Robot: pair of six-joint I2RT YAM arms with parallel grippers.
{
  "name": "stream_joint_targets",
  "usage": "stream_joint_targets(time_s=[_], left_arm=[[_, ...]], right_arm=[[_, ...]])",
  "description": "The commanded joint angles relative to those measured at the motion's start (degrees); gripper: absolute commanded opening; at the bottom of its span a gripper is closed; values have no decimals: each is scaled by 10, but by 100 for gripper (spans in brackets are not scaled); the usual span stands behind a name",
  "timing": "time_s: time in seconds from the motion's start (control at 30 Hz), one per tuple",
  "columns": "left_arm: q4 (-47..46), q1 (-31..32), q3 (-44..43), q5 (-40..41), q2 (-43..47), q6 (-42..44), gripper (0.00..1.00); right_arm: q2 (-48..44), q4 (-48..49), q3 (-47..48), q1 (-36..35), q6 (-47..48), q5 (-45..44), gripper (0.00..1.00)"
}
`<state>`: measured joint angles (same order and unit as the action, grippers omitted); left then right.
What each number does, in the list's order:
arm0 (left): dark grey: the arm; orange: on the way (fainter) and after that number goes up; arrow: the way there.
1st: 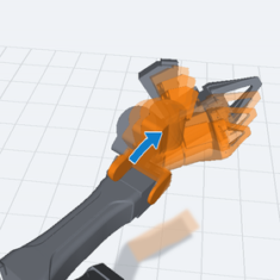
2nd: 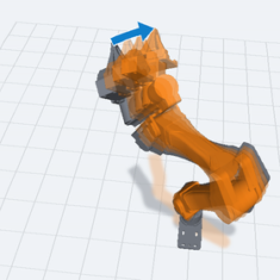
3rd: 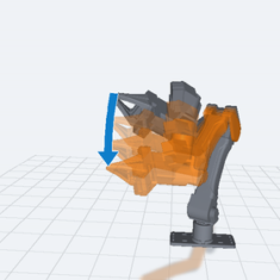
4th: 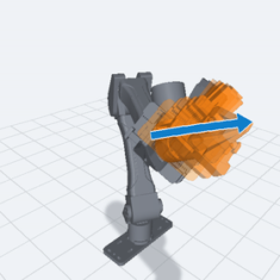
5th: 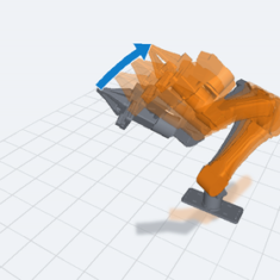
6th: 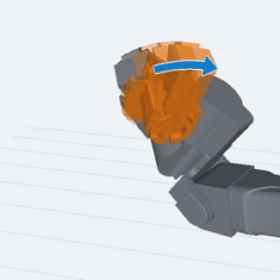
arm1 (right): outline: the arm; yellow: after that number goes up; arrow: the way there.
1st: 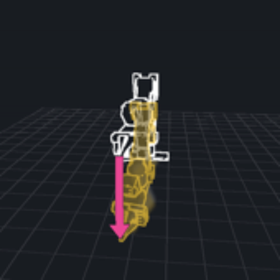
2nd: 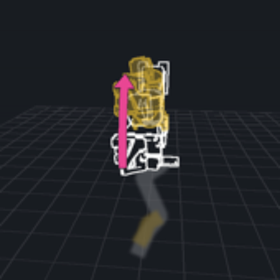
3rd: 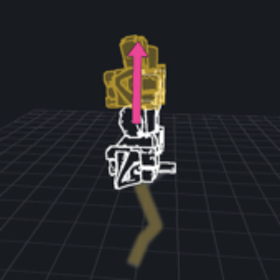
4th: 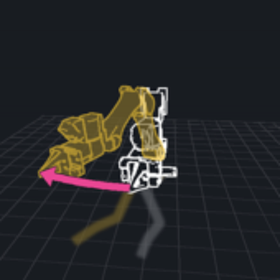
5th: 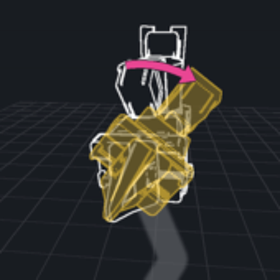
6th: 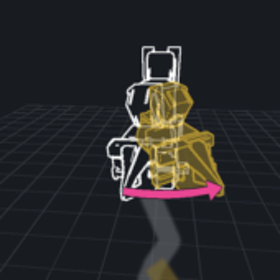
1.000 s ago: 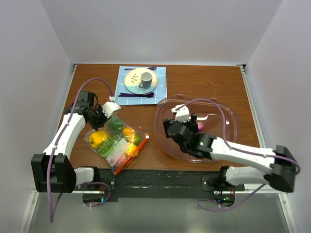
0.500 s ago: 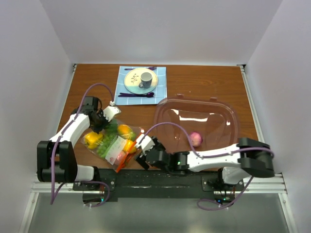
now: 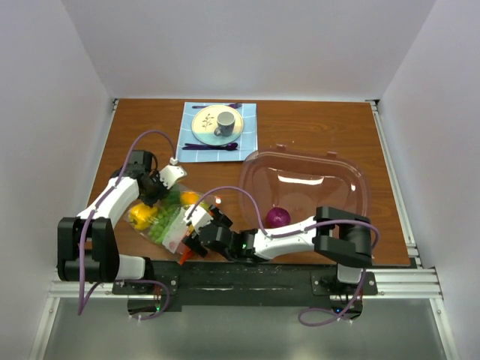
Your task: Open the zip-top bag and remove the fake food
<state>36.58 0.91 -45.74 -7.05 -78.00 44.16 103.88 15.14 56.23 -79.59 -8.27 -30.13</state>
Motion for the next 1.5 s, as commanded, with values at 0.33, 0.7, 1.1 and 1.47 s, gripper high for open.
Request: stream_joint_targets(time_s=[0.33,0.7,1.1,1.47], left_arm=[[49,25,6,-44,16,47,0],[-21,38,35,34,12,15,0],[-51,27,23,57,-45,-14,0],[98,37,-72,-51,-11,-43,0]], right_arm=[[91,53,95,37,27,69,95],[3,22,37,18,1,73,5],[-343,-191,-81,28,-89,-101,0],[-317,-353,-90,243,-209,-118,76]])
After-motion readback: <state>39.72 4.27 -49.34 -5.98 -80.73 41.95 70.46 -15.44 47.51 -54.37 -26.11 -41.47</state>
